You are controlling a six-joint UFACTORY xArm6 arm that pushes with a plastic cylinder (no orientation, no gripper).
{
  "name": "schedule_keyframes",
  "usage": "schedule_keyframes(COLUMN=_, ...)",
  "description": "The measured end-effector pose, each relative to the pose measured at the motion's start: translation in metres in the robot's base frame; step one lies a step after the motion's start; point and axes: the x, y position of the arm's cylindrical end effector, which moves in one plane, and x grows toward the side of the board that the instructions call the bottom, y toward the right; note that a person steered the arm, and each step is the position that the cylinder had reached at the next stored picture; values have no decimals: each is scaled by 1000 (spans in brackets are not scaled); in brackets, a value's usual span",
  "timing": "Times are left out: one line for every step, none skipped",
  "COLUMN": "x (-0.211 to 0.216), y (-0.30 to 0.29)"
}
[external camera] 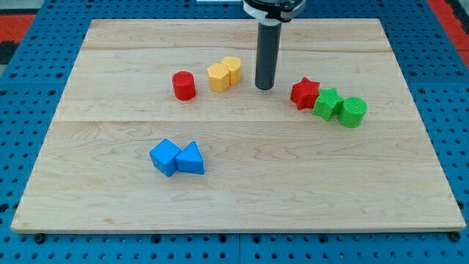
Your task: Move the red circle to the bottom left of the red star
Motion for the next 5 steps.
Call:
schedule_keyframes(x=0, y=-3)
schedule_keyframes(x=-2, y=-5)
schedule_keyframes(x=-3, y=-12)
schedule_keyframes(x=-3, y=-19)
schedule_keyframes(x=-4, y=-28)
